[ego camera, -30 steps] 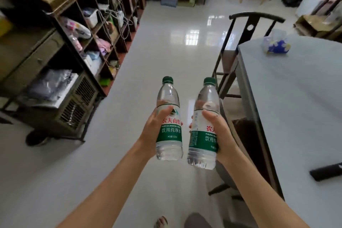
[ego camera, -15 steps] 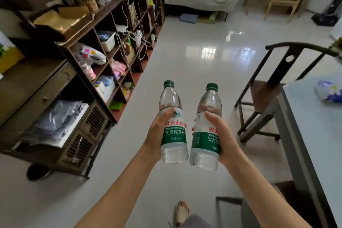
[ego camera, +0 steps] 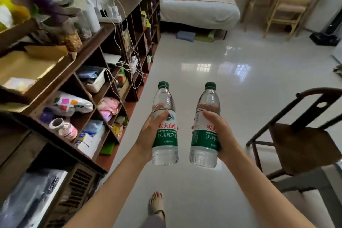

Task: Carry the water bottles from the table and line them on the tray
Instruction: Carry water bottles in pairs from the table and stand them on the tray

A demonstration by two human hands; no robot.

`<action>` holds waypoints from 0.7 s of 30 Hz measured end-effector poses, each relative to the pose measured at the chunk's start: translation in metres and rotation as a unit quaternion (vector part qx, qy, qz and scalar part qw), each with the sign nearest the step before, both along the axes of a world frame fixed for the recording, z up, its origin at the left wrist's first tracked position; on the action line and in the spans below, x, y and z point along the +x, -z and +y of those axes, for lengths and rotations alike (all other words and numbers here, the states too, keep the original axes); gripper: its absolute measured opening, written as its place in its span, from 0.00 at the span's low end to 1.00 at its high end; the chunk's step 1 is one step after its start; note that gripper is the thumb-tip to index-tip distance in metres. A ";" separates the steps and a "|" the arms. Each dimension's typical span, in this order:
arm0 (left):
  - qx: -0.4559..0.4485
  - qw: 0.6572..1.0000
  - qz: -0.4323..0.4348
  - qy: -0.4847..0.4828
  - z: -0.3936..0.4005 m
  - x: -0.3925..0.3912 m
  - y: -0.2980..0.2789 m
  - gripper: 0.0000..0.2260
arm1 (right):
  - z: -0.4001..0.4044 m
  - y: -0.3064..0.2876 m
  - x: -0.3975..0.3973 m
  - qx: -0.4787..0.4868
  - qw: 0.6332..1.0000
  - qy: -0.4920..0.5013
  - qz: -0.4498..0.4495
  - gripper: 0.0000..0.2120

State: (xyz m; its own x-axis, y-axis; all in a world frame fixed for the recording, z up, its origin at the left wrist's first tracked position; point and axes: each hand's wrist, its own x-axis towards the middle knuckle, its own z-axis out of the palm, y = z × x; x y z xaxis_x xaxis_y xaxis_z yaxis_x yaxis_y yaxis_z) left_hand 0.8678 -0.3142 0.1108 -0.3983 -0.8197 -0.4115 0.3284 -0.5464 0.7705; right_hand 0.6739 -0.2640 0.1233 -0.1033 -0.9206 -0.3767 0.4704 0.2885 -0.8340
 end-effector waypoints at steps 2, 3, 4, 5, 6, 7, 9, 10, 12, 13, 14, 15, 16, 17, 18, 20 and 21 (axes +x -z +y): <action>-0.002 1.000 -0.011 0.007 -0.060 -0.002 -0.004 0.25 | -0.053 -0.007 0.000 0.004 1.000 0.014 -0.003 0.31; -0.007 1.000 -0.017 0.013 -0.091 -0.004 -0.006 0.26 | -0.080 -0.010 -0.003 0.002 1.000 0.022 -0.001 0.32; -0.012 0.999 -0.024 0.020 -0.120 -0.008 -0.008 0.26 | -0.106 -0.013 -0.006 0.001 1.000 0.029 0.004 0.32; -0.010 0.999 -0.029 0.029 -0.146 -0.013 -0.009 0.26 | -0.129 -0.014 -0.010 0.000 0.999 0.035 0.006 0.32; -0.002 0.999 -0.028 0.038 -0.171 -0.019 -0.011 0.26 | -0.151 -0.016 -0.015 -0.002 0.999 0.041 0.003 0.32; 0.007 0.999 -0.023 0.047 -0.197 -0.027 -0.011 0.25 | -0.173 -0.016 -0.021 -0.004 0.999 0.049 -0.001 0.32; 0.013 0.998 -0.018 0.060 -0.249 -0.045 -0.009 0.23 | -0.220 -0.015 -0.036 -0.008 0.998 0.067 -0.003 0.31; 0.012 0.997 -0.022 0.066 -0.275 -0.055 -0.008 0.23 | -0.246 -0.013 -0.044 -0.009 0.997 0.075 -0.001 0.31; 0.003 0.996 -0.030 0.082 -0.329 -0.076 -0.004 0.21 | -0.300 -0.008 -0.062 -0.020 0.996 0.082 0.002 0.29; 0.000 0.996 -0.031 0.084 -0.356 -0.087 -0.003 0.20 | -0.329 -0.007 -0.071 -0.025 0.996 0.084 0.005 0.29; -0.003 0.996 -0.030 0.083 -0.384 -0.097 -0.002 0.20 | -0.359 -0.007 -0.080 -0.030 0.996 0.085 0.006 0.29; -0.005 0.996 -0.029 0.079 -0.413 -0.107 -0.002 0.19 | -0.390 -0.007 -0.089 -0.033 0.996 0.088 0.005 0.30; -0.007 0.997 -0.031 0.075 -0.443 -0.116 -0.002 0.19 | -0.421 -0.007 -0.099 -0.034 0.996 0.088 0.005 0.30; -0.007 0.997 -0.034 0.069 -0.472 -0.124 -0.004 0.19 | -0.452 -0.007 -0.108 -0.033 0.996 0.084 0.007 0.30; -0.007 0.997 -0.036 0.064 -0.500 -0.131 -0.006 0.18 | -0.483 -0.008 -0.116 -0.033 0.996 0.077 0.006 0.29; -0.008 0.998 -0.032 0.056 -0.558 -0.144 -0.014 0.19 | -0.545 -0.014 -0.131 -0.033 0.997 0.066 0.001 0.28; -0.012 0.998 -0.034 0.048 -0.587 -0.149 -0.017 0.20 | -0.577 -0.018 -0.138 -0.034 0.998 0.059 0.007 0.28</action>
State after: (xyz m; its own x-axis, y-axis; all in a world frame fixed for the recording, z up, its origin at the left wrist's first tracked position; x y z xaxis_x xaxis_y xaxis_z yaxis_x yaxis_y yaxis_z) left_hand 0.7184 -0.9009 0.1278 -0.4481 -0.7892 -0.4199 0.2224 -0.5533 0.8027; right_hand 0.5362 -0.8408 0.1413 -0.2184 -0.9250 -0.3110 0.4853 0.1736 -0.8570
